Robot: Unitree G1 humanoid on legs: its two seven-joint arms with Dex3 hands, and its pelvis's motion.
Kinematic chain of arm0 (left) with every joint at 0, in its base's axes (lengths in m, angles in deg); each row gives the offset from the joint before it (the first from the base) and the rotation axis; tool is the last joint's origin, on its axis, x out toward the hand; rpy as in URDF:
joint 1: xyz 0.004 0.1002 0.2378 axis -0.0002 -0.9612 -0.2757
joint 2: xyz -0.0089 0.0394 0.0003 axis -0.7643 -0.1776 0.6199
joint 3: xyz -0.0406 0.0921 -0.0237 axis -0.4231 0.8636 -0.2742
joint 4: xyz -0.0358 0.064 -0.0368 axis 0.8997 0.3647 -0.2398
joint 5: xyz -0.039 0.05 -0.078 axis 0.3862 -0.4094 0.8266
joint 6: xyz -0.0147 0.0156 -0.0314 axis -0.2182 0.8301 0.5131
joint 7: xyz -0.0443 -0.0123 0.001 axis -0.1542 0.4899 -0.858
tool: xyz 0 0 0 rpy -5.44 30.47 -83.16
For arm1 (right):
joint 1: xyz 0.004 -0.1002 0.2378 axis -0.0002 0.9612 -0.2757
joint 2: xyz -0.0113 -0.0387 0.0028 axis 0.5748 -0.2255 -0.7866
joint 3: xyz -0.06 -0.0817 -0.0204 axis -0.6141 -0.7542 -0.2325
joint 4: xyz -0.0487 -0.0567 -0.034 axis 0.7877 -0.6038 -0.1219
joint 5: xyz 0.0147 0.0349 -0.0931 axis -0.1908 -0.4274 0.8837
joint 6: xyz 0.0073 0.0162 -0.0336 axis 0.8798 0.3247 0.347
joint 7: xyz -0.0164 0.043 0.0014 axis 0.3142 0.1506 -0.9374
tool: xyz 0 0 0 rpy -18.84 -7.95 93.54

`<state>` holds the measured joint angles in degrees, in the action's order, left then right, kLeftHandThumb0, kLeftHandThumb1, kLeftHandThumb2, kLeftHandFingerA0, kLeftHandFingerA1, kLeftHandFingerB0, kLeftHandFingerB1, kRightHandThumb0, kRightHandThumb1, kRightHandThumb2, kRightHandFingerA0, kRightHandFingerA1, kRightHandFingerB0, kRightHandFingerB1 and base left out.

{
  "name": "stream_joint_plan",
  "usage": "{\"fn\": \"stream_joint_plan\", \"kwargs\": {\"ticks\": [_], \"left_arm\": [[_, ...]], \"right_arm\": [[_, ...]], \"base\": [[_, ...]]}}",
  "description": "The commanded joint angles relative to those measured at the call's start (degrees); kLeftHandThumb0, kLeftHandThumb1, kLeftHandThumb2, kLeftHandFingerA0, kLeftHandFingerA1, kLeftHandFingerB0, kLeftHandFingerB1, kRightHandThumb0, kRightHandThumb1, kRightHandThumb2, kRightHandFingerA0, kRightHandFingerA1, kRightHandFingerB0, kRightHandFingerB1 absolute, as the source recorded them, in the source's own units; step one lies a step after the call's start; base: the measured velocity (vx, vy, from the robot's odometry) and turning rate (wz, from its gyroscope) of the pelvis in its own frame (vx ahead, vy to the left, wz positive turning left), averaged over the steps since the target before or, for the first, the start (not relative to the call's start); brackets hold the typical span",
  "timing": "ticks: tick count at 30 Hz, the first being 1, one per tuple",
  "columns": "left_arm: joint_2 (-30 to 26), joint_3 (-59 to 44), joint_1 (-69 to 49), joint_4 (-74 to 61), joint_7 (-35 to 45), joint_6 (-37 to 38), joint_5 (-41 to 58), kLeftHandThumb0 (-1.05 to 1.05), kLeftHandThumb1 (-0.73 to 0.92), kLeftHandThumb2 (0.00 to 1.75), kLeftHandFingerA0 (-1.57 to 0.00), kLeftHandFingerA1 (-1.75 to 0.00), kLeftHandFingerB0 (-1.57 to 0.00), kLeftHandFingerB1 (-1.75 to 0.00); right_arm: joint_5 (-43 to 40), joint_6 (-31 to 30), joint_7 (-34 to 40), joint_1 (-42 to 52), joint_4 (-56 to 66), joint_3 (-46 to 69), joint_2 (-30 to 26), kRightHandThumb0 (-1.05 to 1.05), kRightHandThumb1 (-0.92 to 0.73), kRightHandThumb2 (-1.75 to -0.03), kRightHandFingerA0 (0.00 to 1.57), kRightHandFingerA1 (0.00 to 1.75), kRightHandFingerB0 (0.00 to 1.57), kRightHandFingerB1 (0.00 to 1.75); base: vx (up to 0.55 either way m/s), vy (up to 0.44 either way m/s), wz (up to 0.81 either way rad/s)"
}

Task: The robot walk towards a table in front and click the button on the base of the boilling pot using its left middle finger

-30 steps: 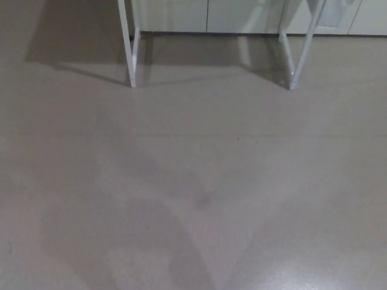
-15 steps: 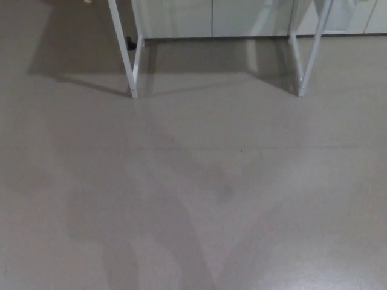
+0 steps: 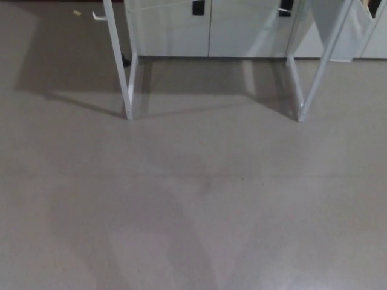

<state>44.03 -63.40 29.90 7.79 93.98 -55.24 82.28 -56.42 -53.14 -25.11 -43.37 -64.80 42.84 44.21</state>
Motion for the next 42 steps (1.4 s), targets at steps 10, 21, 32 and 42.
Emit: {"fn": "stream_joint_plan", "kwargs": {"ticks": [10, 21, 32, 42], "left_arm": [[-0.9, 0.7, 1.0, 0.5, -0.8, 0.4, -0.8, -0.53, 0.43, 0.75, -0.59, -0.51, -0.41, -0.46], [-1.4, 1.9, 1.9, 0.9, -1.1, 0.9, -1.9, -0.52, 0.44, 0.75, -0.57, -0.51, -0.40, -0.46], [-1.6, 1.8, 1.4, 1.3, 0.1, 1.8, -1.4, -0.53, 0.44, 0.76, -0.56, -0.52, -0.39, -0.46], [-1.3, 1.9, 1.0, 1.8, -0.8, 2.7, -1.9, -0.54, 0.45, 0.77, -0.57, -0.52, -0.39, -0.46]], "right_arm": [[0.4, 0.7, 0.5, -0.8, -1.2, -0.6, -0.9, -0.26, -0.53, -0.56, 0.62, 0.45, 0.57, 0.46], [0.9, 1.3, 0.7, -0.7, -1.5, -1.3, -1.4, -0.28, -0.54, -0.56, 0.62, 0.45, 0.55, 0.45], [1.5, 1.0, 0.9, 0.6, -0.3, -1.7, -1.4, -0.26, -0.55, -0.56, 0.64, 0.45, 0.54, 0.44], [2.3, 0.9, 1.6, 0.6, -0.6, -2.1, -1.7, -0.36, -0.45, -0.69, 0.61, 0.54, 0.51, 0.53]], "base": [[0.30, -0.099, 0.09], [0.32, 0.106, -0.10], [0.29, -0.050, 0.12], [0.34, -0.098, 0.06]]}}
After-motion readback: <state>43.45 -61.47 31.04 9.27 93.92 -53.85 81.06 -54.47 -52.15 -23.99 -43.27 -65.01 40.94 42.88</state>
